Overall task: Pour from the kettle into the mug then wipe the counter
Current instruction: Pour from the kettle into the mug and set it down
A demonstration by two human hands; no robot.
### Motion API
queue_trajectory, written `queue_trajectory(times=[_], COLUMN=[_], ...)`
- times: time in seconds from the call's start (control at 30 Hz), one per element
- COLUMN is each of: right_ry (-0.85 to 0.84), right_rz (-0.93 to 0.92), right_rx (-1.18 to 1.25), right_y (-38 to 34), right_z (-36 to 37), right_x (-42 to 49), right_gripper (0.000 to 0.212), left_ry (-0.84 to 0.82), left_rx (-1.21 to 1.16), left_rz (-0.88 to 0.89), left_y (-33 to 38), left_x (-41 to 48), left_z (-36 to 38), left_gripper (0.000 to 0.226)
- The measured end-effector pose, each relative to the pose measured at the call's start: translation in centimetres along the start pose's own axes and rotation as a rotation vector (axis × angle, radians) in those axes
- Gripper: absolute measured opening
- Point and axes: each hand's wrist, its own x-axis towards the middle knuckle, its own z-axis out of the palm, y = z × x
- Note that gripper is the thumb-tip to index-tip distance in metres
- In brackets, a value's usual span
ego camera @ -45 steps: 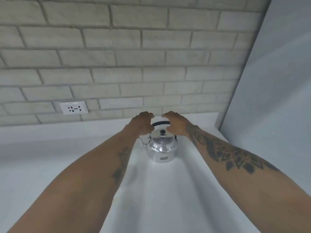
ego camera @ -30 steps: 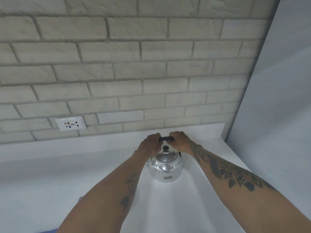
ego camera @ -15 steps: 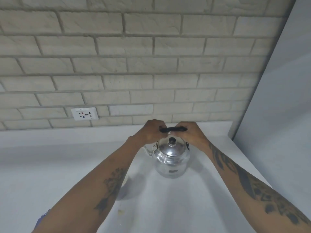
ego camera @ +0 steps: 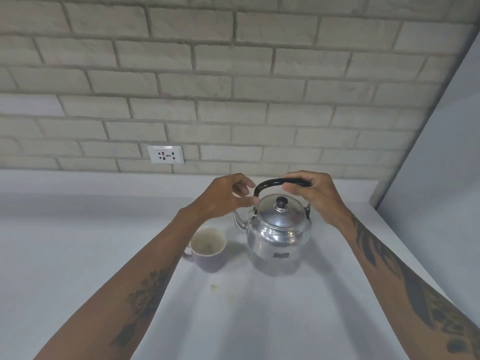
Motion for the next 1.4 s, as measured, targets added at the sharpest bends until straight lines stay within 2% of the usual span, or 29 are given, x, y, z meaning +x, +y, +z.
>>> queue_trajectory(times=[0.17, 0.23, 0.3, 0.33, 0.4, 0.47, 0.5, 0.7, 0.83, 0.97, 1.4], right_ry=[-0.062, -0.096, -0.128, -0.143, -0.174, -0.201, -0.211, -0.255, -0.289, -0.316, -0.374], right_rz=[-0.015, -0.011, -0.004, -0.003, -0.005, -0.002, 0.002, -0.012, -0.062, -0.067, -0.089], right_rx=[-0.071, -0.11, -0.157, -0.186, -0.244, -0.279, -0.297, -0.457, -0.553, -0.643, -0.761], right_y=[-1.5, -2.1, -2.7, -2.9, -3.3, -3.6, -3.7, -4.6, -5.7, -6.5, -7.5], right_z=[1.2, 1.8, 2.4, 2.7, 3.3, 3.9, 4.2, 6.3, 7.6, 8.2, 8.6], right_x=[-0.5, -0.5, -0.3, -0.2, -0.1, 0.0, 0.0, 0.6, 1.1, 1.7, 2.3], right_gripper=[0.025, 0.024, 0.024, 0.024, 0.024, 0.023, 0.023, 0.02, 0.02, 0.019, 0.017], left_ry=[0.052, -0.002, -0.033, -0.04, -0.072, -0.046, -0.036, -0.05, -0.039, -0.028, -0.037], left_rx=[0.096, 0.169, 0.114, 0.12, 0.22, 0.2, 0.188, 0.182, 0.171, 0.174, 0.171], left_rz=[-0.184, -0.285, -0.373, -0.398, -0.391, -0.307, -0.269, -0.246, -0.222, -0.237, -0.217], left_y=[-7.6, -10.3, -12.3, -13.1, -13.5, -13.4, -13.4, -14.1, -14.0, -14.5, -14.9], left_x=[-5.2, -7.3, -8.7, -9.1, -9.6, -9.7, -9.7, -9.8, -9.8, -9.9, -9.5], left_z=[-2.4, -3.0, -3.0, -2.9, -2.5, -2.0, -1.9, -1.7, -1.7, -1.7, -1.6], left_gripper=[0.064, 0.084, 0.111, 0.114, 0.092, 0.057, 0.049, 0.056, 0.048, 0.056, 0.056])
